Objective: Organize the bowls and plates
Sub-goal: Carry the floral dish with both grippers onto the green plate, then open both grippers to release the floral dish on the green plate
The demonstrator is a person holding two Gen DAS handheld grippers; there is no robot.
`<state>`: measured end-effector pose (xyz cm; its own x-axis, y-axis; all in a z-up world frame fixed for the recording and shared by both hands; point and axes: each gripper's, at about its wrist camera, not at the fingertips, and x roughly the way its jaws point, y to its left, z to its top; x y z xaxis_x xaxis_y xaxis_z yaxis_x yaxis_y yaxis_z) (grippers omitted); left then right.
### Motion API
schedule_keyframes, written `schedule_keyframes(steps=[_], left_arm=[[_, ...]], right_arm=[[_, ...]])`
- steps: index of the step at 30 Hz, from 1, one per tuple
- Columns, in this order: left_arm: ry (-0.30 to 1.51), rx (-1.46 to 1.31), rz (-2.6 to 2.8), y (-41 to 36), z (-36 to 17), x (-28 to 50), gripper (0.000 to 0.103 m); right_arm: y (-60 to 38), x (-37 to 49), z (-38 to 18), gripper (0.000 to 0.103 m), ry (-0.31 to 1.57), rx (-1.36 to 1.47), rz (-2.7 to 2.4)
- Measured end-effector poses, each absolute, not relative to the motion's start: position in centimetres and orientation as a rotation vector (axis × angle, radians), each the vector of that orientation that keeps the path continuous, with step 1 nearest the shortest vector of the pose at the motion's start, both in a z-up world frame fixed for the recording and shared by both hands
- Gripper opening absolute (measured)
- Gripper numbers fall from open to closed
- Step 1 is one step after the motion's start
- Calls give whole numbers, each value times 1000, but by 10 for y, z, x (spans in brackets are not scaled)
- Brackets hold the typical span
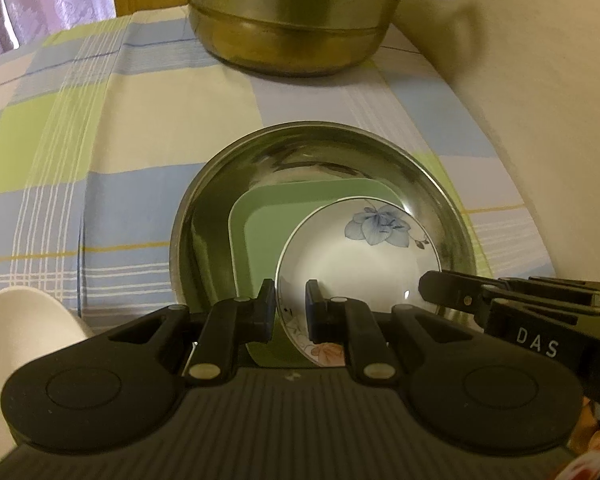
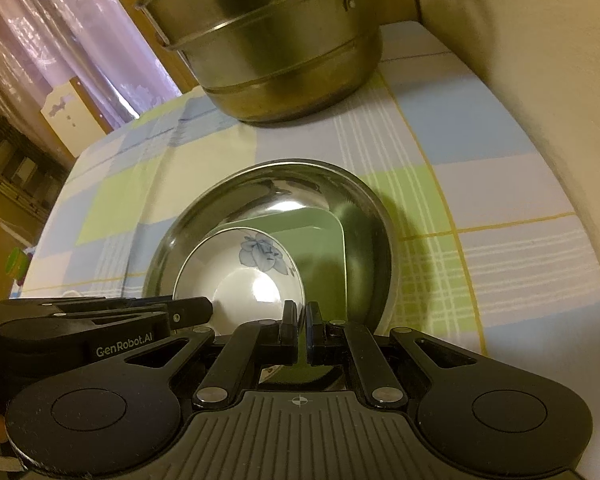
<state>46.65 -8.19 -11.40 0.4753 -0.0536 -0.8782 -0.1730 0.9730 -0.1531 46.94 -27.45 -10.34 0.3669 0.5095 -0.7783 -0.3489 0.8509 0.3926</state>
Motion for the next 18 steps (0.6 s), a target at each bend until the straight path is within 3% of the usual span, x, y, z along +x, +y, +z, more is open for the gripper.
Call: schedule_keyframes(steps=[18], left_arm=[[1102,-239,134,-86,-128,481,13]], right_arm=[[-268,490,-123,4,1098,148,568]])
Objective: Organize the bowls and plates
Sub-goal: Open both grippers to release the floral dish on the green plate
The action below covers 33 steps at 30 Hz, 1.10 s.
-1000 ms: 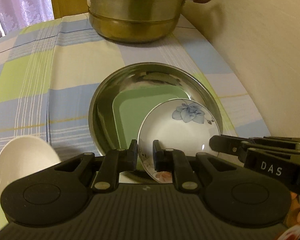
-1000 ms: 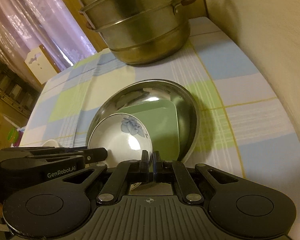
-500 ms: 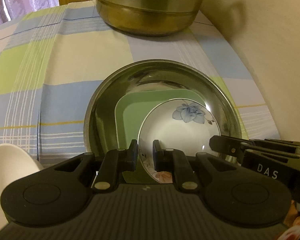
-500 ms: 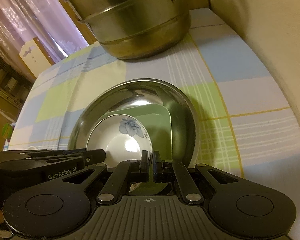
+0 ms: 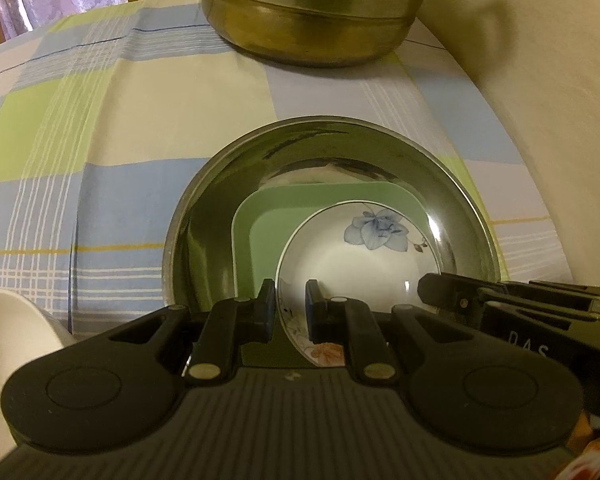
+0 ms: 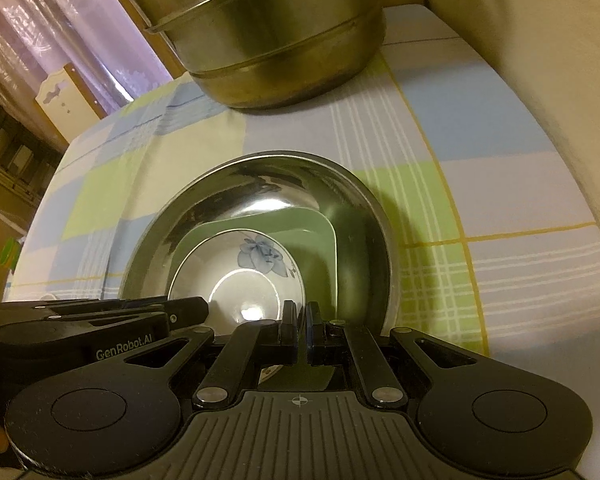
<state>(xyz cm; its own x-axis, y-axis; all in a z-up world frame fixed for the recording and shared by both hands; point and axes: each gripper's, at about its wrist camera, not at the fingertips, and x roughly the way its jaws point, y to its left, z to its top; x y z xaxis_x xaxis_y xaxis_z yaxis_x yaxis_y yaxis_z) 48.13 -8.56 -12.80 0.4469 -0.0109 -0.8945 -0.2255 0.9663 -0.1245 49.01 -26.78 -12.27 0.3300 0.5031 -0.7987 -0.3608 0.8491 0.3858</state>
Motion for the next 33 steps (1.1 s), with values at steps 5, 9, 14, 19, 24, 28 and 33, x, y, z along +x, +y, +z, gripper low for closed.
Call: schedule_keyframes(steps=[5,9,14,19,24,28,33], left_arm=[[1086,-198,150,-93,-122,479,14],[1062,-195,163,-95,-112,474,15],[1009,-208,153,-95,-87,456,17],[944,-205,139,-97,-59,428,20],[892,-215,133,-97,-34,394,27],[871,-212,122,-98,-19,364,30],[855,-198,99,-97,-2,325,35]], right_arm=[[-269,491,-123,4,1077,164,560],[-272,487,-114,7,1015,158,578],[-281,478,-93,45,945,154,596],[-297,457,-73,49,885,181,613],[-313,430,-53,49,824,170,601],[-323,403,-38,49,749,127,554],[-333,368,-26,49,710,143,528]])
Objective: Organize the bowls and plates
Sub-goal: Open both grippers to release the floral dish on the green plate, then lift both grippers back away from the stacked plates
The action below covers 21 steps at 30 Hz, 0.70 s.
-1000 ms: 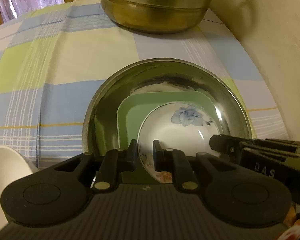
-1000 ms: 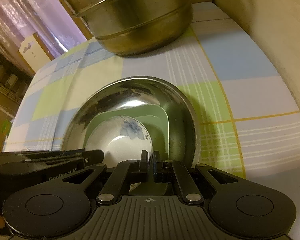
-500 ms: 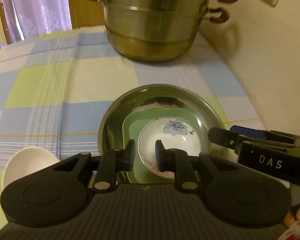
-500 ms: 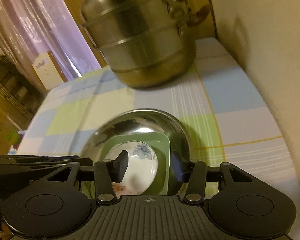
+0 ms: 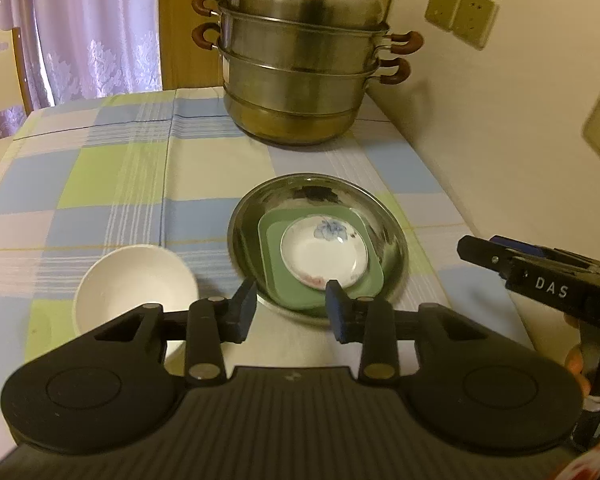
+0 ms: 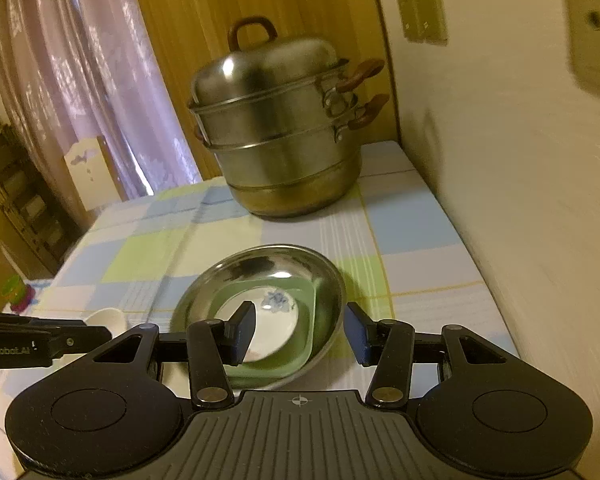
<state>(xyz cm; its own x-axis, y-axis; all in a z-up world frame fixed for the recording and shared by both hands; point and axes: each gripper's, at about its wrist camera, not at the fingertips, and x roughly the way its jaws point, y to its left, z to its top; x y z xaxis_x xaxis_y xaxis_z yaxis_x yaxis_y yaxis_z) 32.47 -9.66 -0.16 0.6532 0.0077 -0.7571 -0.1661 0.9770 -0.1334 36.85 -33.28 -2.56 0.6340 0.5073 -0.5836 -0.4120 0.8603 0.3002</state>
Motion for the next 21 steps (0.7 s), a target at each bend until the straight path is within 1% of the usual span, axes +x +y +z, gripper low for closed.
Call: schedule_keyframes(steps=[5,13,21], left_arm=[[833,-168,71,-91,12,284,38],[819,-141,56,-61,27,208,38],[864,-124,66,-18,25,133,38]], right_arm=[[-339,327,-12,49,711,168,488],[-330,254,4,49,760,217,432],[-302,179,4,49,832,280,390]])
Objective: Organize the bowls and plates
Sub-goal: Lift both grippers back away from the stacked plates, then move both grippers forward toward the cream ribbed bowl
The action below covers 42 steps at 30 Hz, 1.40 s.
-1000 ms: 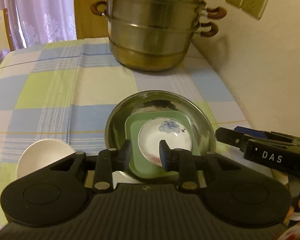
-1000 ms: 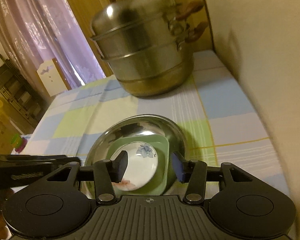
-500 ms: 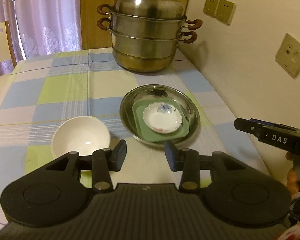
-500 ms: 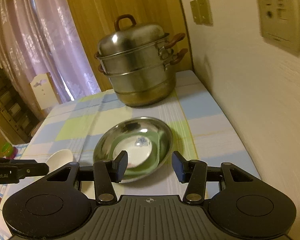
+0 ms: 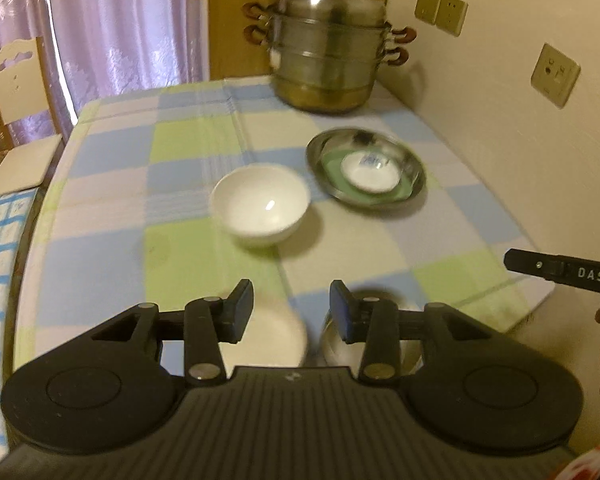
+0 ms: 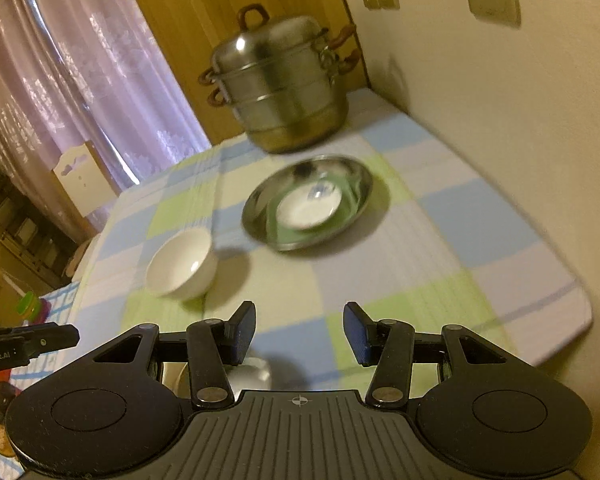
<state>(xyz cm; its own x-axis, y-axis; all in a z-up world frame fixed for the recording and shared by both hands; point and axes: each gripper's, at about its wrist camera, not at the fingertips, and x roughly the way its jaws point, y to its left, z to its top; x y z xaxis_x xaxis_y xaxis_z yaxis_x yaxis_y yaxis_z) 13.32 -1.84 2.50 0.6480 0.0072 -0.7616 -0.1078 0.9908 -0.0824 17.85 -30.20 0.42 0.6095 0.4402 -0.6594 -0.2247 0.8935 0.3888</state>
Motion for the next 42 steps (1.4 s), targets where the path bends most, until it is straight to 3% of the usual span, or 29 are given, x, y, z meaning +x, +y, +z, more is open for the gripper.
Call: schedule_keyframes(steps=[17,42], left_arm=[[947,-110,-4,35,3,33,38],[1027,-137,4,42,-17,11,38]], right_arm=[[-221,58,-10,49,919,274,376],[-178,36,-26,49,1019,186,457]])
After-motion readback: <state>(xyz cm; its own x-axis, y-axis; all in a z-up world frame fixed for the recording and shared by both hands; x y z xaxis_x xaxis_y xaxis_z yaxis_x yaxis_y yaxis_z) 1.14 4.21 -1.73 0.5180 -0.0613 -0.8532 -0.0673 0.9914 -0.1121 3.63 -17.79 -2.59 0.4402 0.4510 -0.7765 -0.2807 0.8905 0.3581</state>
